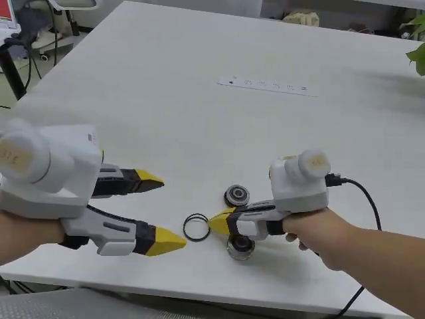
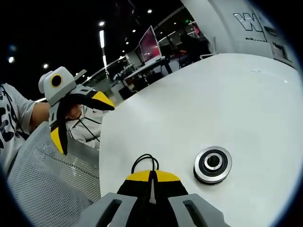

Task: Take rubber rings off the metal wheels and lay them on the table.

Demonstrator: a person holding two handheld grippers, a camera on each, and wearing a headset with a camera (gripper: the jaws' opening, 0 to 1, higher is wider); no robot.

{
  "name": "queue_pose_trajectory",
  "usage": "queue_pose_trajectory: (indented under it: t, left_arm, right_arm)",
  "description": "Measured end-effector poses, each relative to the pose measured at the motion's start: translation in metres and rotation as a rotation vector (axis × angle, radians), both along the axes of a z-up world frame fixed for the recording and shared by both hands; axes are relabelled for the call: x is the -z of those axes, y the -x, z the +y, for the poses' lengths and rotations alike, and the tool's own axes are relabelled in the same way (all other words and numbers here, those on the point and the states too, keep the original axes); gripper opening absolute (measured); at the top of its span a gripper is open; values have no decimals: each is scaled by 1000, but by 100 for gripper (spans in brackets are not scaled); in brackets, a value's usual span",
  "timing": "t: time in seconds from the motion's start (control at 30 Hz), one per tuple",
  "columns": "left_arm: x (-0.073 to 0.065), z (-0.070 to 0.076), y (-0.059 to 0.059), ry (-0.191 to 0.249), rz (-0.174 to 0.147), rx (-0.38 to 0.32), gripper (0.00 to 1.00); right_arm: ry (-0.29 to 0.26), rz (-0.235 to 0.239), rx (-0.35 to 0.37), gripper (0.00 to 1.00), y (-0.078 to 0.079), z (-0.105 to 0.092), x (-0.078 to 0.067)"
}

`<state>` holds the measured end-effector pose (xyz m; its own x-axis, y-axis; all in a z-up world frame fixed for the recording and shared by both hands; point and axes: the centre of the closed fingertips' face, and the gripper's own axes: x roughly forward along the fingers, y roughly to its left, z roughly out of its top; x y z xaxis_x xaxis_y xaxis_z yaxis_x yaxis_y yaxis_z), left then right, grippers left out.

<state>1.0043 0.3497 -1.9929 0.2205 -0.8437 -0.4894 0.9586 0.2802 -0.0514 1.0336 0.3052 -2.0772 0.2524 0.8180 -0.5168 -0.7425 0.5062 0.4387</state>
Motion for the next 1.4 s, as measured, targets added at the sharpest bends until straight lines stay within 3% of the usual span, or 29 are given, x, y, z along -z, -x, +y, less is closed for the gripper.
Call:
queue_pose_trajectory:
  t: [0.73,1.03,1.4]
  left_arm:
    - [0,-2,-3,-6,8,4,58]
    - [-3,-4,-4,-5,9,5,57]
    - [-10,-7,-11,-1,4,0,57]
  right_arm:
    - [16,-6,20,1,-4,-3,0]
    - [-13,-14,25,4,-4,-6,-12]
    - [-47,-56,31,9,-4,-12,-34]
